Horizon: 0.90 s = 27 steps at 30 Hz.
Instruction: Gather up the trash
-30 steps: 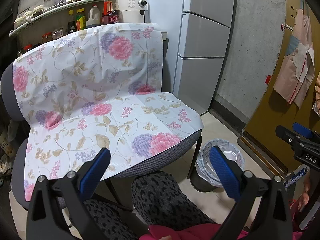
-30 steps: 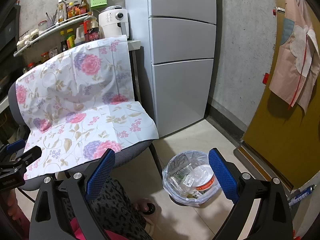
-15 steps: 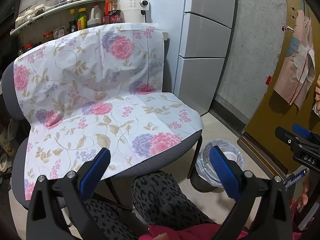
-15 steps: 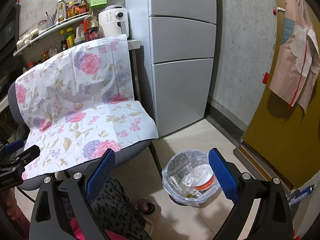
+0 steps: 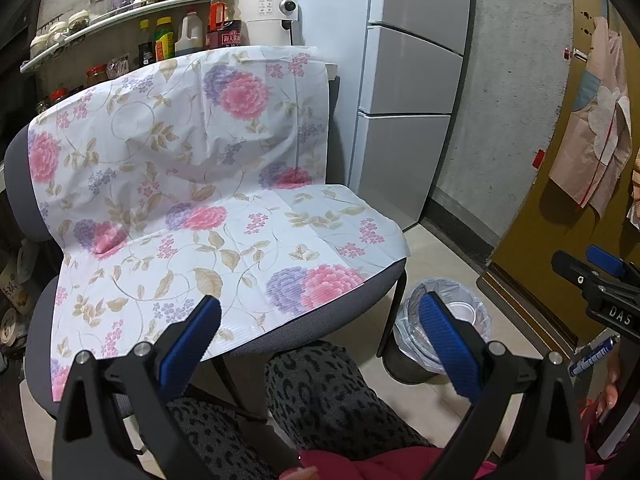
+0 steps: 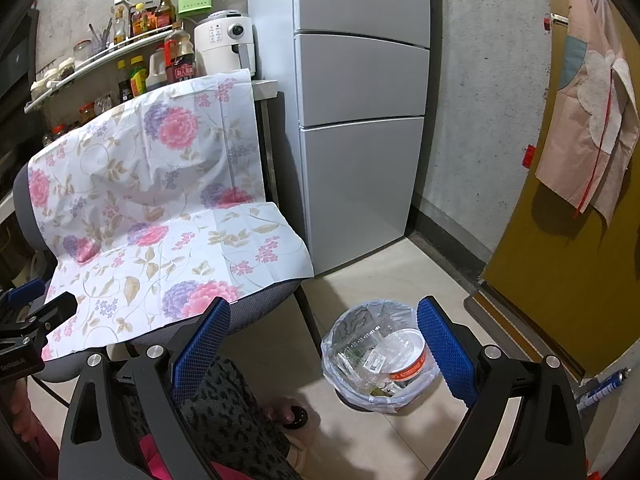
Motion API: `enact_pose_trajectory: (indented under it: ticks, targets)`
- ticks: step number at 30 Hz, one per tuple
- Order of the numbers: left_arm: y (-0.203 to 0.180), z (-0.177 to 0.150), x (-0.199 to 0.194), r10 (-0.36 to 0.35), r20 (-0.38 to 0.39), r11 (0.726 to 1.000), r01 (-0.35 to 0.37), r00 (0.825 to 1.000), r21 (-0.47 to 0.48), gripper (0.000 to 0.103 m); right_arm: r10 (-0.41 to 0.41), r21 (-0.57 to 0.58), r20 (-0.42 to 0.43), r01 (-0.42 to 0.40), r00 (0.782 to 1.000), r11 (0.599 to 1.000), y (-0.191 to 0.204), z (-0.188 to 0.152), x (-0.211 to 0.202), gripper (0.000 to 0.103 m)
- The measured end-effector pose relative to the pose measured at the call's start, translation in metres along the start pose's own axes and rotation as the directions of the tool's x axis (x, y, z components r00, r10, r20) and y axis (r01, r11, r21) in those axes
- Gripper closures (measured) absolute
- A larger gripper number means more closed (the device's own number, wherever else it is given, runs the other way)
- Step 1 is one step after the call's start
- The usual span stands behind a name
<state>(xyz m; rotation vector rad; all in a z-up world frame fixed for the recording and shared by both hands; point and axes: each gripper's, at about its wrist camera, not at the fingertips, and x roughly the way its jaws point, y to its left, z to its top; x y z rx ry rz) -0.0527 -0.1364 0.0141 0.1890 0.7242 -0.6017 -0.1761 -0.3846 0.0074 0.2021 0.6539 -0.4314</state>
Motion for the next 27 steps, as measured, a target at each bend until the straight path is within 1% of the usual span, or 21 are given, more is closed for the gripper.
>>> enact_pose_trajectory:
  ticks: [12, 15, 18, 19, 22, 25, 27]
  targets:
    - [0.001, 0.0, -0.001, 0.004, 0.011, 1.0, -0.004, 1.0, -0.001, 0.007, -0.001, 0.001, -0.001, 0.001, 1.0, 1.0, 0.0, 0.0, 0.0, 0.01]
    - [0.005, 0.001, -0.004, 0.042, 0.052, 0.999, -0.042, 0.998, -0.011, 0.007, 0.0, -0.007, -0.001, 0.0, 1.0, 1.0, 0.001, 0.0, 0.001, 0.01]
    - [0.013, 0.003, -0.003, 0.034, 0.069, 0.999, -0.031, 0.997, -0.03, 0.007, 0.001, -0.006, -0.015, -0.002, 1.0, 1.0, -0.003, -0.001, 0.007, 0.01]
    - [0.015, 0.004, -0.001, 0.03, 0.065, 0.999, -0.028, 0.997, -0.032, 0.007, 0.004, -0.005, -0.02, -0.004, 1.0, 1.0, -0.005, -0.001, 0.01, 0.01]
    - [0.027, 0.005, 0.015, 0.02, 0.019, 0.998, -0.019, 1.0, -0.058, 0.007, 0.016, -0.001, -0.043, -0.016, 0.999, 1.0, -0.003, -0.001, 0.023, 0.01]
    - [0.048, 0.001, 0.035, 0.032, -0.03, 0.993, -0.035, 0.999, -0.112, 0.007, 0.04, -0.02, -0.07, -0.042, 0.997, 0.999, 0.011, 0.001, 0.041, 0.009]
    - [0.065, -0.005, 0.051, 0.053, -0.062, 0.99, -0.061, 0.997, -0.13, 0.007, 0.062, -0.037, -0.086, -0.066, 0.994, 0.997, 0.025, 0.003, 0.056, 0.009]
